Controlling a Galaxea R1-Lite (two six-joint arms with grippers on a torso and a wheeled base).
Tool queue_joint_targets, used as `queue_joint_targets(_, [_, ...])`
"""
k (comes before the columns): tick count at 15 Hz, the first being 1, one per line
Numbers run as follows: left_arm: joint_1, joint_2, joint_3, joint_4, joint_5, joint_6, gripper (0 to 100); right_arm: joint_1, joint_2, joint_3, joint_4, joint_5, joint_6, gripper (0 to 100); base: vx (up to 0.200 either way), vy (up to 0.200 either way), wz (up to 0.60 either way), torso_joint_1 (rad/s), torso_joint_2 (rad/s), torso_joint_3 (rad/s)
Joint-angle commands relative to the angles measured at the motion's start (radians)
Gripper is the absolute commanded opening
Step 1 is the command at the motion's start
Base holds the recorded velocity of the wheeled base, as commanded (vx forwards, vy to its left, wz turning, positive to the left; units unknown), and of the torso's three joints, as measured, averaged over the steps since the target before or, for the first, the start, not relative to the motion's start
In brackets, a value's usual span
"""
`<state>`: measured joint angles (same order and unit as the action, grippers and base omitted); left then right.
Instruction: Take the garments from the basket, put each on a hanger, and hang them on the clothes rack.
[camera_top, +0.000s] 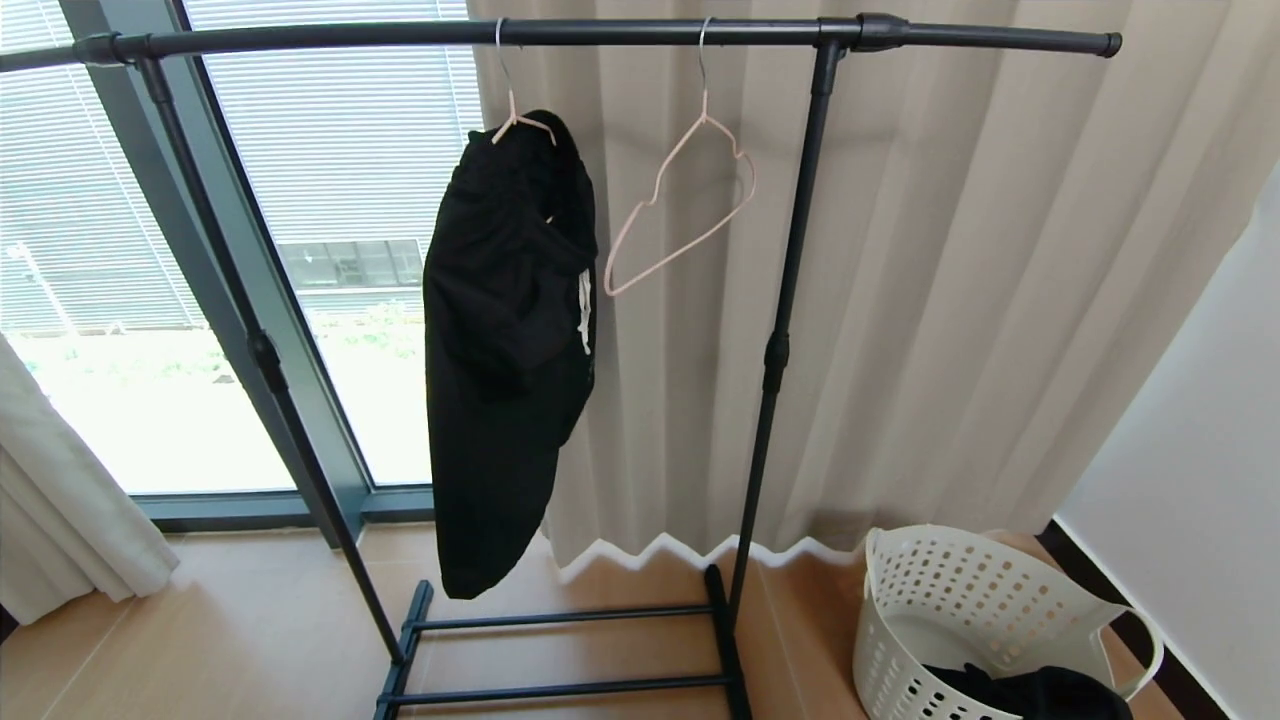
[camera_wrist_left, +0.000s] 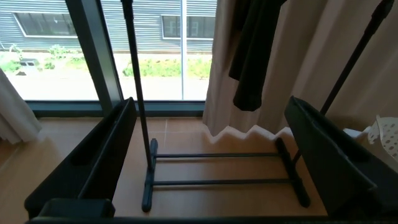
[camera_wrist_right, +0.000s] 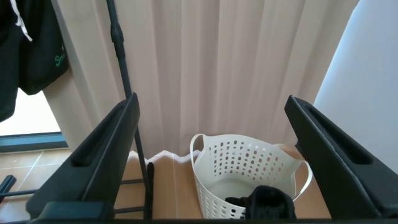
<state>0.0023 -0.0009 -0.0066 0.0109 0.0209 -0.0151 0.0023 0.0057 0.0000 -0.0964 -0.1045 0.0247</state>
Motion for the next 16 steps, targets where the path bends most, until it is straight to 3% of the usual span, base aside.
queue_joint_targets(1, [0.001,0.001,-0.001,0.000,0.001,0.000,100,0.001,0.002,0.000,0.000,0.000,0.000,100,0.000,0.000,0.00,-0.154,0.48,0.334])
queue_joint_targets(6, [0.001,0.001,-0.001,0.000,0.001,0.000,100,0.001,0.002,0.000,0.000,0.000,0.000,100,0.000,0.000,0.00,-0.100,0.37,0.278])
queue_joint_targets(16, [0.001,0.001,0.000,0.000,0.001,0.000,100,0.001,0.002,0.000,0.000,0.000,0.000,100,0.000,0.000,0.00,-0.004,0.02,0.012])
